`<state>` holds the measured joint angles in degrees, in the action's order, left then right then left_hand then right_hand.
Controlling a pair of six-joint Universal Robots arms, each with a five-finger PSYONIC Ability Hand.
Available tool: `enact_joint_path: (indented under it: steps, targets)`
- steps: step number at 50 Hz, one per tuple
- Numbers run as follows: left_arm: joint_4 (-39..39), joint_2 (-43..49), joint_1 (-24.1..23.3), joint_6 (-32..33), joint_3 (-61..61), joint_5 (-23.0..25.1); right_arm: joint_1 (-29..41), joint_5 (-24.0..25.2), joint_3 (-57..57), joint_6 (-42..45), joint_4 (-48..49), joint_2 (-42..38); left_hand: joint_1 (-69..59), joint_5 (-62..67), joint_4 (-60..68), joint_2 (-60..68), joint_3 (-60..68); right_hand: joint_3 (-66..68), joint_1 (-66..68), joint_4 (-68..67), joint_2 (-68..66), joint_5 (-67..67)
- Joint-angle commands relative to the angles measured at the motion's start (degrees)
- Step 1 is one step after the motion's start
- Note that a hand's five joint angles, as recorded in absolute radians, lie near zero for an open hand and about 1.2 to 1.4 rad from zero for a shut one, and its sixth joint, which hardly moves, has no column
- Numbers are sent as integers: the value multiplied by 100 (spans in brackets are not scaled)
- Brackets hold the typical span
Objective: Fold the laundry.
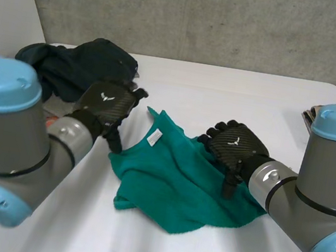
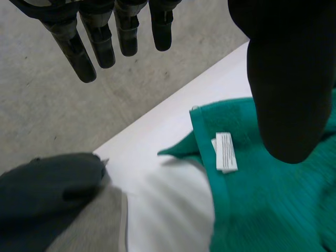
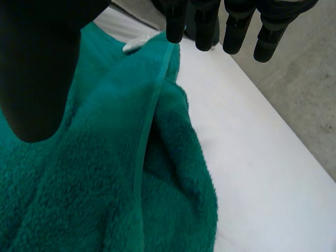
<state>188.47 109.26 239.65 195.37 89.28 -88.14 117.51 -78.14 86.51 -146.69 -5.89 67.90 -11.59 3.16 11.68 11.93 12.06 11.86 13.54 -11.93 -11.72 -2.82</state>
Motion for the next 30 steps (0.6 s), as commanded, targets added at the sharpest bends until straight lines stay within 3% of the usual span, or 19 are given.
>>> enact_joint_path:
  steps: [1,16,21,24,30]
  targets:
    - [-460,1105,-50,54,-1430,648,-342,9,340,-272,176,118,159,-316,-168,-193,-206,-186,-354,193,172,282]
    - [-821,3593,-226,1038,-4163,1483,-975,158,1122,-193,536,364,-1173,1015,1164,1138,1126,-186,-354,193,172,282]
    - [-996,4173,-226,1214,-4744,1606,-1194,220,1324,-184,703,373,-2802,2644,2792,2767,2754,-186,-354,193,172,282]
    - [-1023,4271,-199,1310,-4859,1432,-1352,264,1333,-175,765,347,-6825,6668,6816,6791,6778,-186,-354,193,172,282]
    - [-638,3334,-269,1232,-4080,641,-1590,299,1158,-114,747,320,-6841,6684,6832,6807,6794,-186,-354,193,172,282]
